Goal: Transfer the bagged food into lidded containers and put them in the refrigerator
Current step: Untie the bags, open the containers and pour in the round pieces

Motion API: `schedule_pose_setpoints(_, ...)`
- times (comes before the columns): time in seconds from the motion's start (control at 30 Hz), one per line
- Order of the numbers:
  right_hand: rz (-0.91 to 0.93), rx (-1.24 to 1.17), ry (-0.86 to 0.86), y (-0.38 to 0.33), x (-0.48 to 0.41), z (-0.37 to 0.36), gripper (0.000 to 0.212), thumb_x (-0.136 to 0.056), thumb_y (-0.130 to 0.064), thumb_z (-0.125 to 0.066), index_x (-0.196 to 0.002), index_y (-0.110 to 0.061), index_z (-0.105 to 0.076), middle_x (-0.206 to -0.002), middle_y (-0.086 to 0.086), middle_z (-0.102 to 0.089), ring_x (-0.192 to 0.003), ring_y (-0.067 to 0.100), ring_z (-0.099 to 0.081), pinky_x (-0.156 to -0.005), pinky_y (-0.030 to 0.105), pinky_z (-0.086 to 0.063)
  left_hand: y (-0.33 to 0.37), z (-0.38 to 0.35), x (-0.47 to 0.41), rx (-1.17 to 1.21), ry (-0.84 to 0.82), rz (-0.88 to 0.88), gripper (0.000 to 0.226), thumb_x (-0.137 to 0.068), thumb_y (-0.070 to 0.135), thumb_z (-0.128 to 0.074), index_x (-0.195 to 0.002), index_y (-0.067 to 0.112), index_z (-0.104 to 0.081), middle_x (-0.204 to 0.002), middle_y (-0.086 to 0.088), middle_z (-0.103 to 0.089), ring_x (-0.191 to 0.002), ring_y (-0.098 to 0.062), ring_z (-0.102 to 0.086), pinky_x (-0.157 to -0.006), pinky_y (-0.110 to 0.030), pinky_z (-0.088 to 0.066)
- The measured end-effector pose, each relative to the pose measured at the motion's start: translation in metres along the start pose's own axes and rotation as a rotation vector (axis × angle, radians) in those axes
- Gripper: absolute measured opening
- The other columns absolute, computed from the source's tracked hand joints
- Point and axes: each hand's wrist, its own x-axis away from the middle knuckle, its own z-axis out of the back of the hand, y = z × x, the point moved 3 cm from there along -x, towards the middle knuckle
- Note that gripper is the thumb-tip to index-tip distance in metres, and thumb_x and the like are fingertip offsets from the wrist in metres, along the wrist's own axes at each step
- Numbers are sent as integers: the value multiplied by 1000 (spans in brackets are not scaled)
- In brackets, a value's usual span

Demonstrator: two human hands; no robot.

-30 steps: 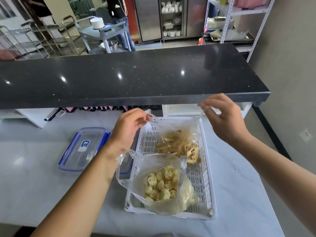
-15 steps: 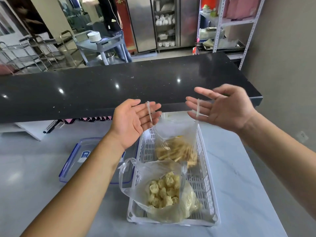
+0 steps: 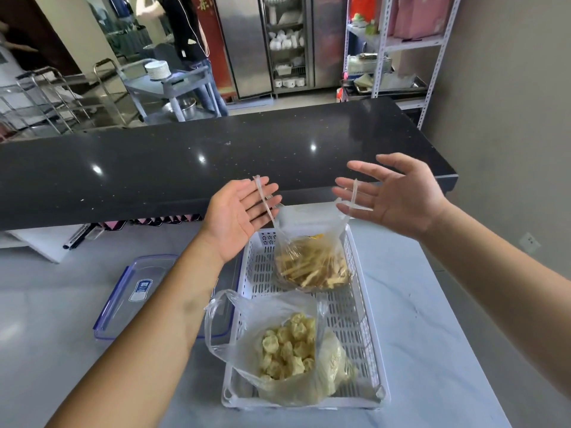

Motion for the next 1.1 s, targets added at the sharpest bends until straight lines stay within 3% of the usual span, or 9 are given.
schedule_pose_setpoints(0.13, 27, 528, 112, -2, 6, -4, 35, -96, -35, -47, -120, -19, -67, -124, 13, -68, -105, 30, -70, -92, 46, -54, 1, 4, 6, -312, 72, 12, 37, -100, 32, -47, -127, 12, -63, -126, -8, -69, -114, -24, -67, -101, -40, -51)
schedule_pose_setpoints(0.23, 258, 866, 149, -5, 20, -22, 31, -96, -33, -55, -125, -27, -65, -124, 0, -65, -112, 19, -63, -95, 39, -50, 9, 9, 22, -573, 107, -47, 32, -99, 29, -55, -129, 21, -62, -127, 0, -67, -118, -16, -63, -102, -38, -51)
schedule_pose_setpoints(0.37, 491, 1212, -42, 5, 39, -64, 39, -93, -38, -62, -131, -31, -61, -130, -11, -61, -121, 4, -52, -96, 29, -41, 9, 26, 51, -834, 122, -101, 45, -94, 36, -64, -138, 35, -54, -139, 16, -53, -133, -3, -45, -110, -30, -37)
schedule_pose_setpoints(0.47, 537, 1366, -228, 23, 42, -105, 43, -93, -42, -61, -134, -30, -59, -136, -19, -56, -124, -1, -48, -98, 23, -38, 6, 51, 73, -1003, 170, -61, 57, -91, 44, -66, -144, 44, -44, -140, 22, -39, -131, 0, -34, -105, -27, -31)
schedule_pose_setpoints(0.57, 500, 1433, -439, 49, 31, -145, 42, -93, -43, -61, -133, -28, -61, -138, -14, -58, -128, 3, -50, -108, 27, -39, 2, 90, 93, -1087, 241, -33, 62, -90, 42, -68, -146, 40, -42, -151, 20, -37, -131, 4, -33, -104, -21, -28)
schedule_pose_setpoints(0.73, 317, 1641, -648, 103, -1, -195, 49, -89, -58, -59, -133, -35, -57, -136, -10, -58, -122, 15, -55, -105, 37, -43, -1, 162, 126, -1239, 334, 35, 61, -91, 33, -69, -146, 28, -45, -147, 17, -41, -132, 1, -36, -106, -18, -29)
schedule_pose_setpoints(0.87, 162, 1840, -790, 144, -16, -228, 55, -91, -58, -58, -141, -37, -48, -142, -9, -53, -125, 16, -53, -106, 34, -42, -4, 231, 137, -1376, 361, 174, 90, -65, 72, -59, -147, 39, -41, -158, 3, -34, -146, -15, -30, -118, -41, -30)
schedule_pose_setpoints(0.93, 120, 1932, -802, 165, -26, -242, 63, -92, -57, -57, -148, -36, -39, -153, -9, -43, -136, 17, -46, -111, 35, -36, -4, 266, 130, -1425, 333, 207, 94, -59, 77, -54, -146, 42, -39, -158, 4, -32, -146, -18, -28, -117, -43, -31)
schedule_pose_setpoints(1.1, -4, 2120, -760, 228, -53, -263, 69, -94, -56, -55, -154, -33, -28, -159, -7, -34, -141, 21, -38, -115, 42, -33, 1, 316, 112, -1585, 173, 240, 80, -87, 51, -63, -155, 31, -24, -163, 0, -18, -151, -23, -13, -118, -34, -22)
